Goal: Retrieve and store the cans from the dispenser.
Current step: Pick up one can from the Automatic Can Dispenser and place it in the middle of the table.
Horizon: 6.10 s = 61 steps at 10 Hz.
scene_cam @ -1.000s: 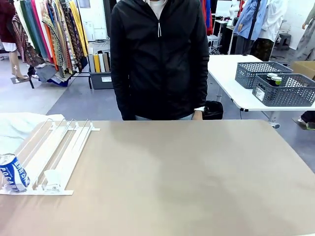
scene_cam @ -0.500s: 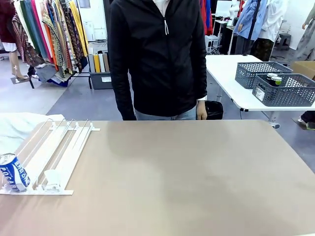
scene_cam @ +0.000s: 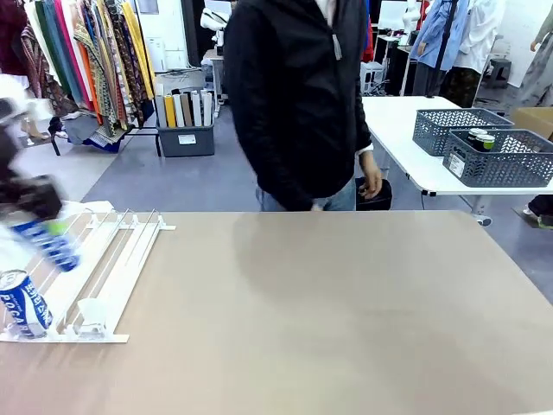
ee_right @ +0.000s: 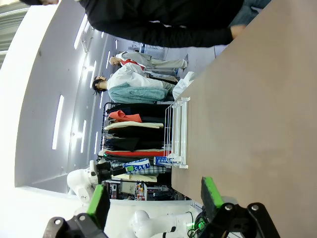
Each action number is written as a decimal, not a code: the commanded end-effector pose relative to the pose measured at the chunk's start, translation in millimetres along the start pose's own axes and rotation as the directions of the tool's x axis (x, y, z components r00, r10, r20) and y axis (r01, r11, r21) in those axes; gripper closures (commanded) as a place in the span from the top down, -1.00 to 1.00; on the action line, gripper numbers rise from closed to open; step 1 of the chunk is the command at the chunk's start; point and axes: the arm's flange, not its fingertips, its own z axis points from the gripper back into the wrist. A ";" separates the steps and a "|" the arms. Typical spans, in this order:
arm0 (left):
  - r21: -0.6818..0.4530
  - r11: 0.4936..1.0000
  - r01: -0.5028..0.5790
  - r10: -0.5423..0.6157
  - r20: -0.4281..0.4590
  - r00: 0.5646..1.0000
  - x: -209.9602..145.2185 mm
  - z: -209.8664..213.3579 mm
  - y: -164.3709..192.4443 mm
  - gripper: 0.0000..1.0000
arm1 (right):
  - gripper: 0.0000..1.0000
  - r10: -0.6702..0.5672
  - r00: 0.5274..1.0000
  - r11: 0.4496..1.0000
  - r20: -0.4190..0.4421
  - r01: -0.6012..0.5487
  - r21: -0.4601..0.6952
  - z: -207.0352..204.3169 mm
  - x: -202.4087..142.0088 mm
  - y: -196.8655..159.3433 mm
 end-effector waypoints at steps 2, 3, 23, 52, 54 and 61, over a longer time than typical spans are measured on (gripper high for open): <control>0.046 0.996 0.078 -0.080 0.042 0.996 67.7 -33.8 -147.6 -1.00 | 1.00 0.009 1.000 1.000 0.001 -0.009 0.011 0.7 1.0 3.1; 0.083 0.990 0.116 -0.117 0.011 0.993 69.3 -60.1 -192.2 -1.00 | 1.00 0.009 1.000 1.000 0.001 -0.009 0.011 0.7 1.0 3.1; -0.065 0.979 0.192 -0.197 -0.087 0.977 67.8 -138.4 -220.9 1.00 | 1.00 0.009 1.000 1.000 0.001 -0.009 0.011 0.7 1.0 3.1; -0.047 0.990 -0.134 0.135 0.007 0.991 -68.3 -30.4 178.5 1.00 | 1.00 0.009 1.000 1.000 0.001 -0.009 0.011 0.7 1.0 3.1; 0.194 0.981 -0.009 -0.003 0.061 0.998 -57.9 -24.0 148.9 1.00 | 1.00 0.009 1.000 1.000 0.001 -0.009 0.011 0.7 1.0 3.1; 0.150 0.988 -0.028 0.024 0.029 0.999 -23.6 -19.1 139.6 1.00 | 1.00 0.009 1.000 1.000 0.001 -0.009 0.011 0.7 1.0 3.1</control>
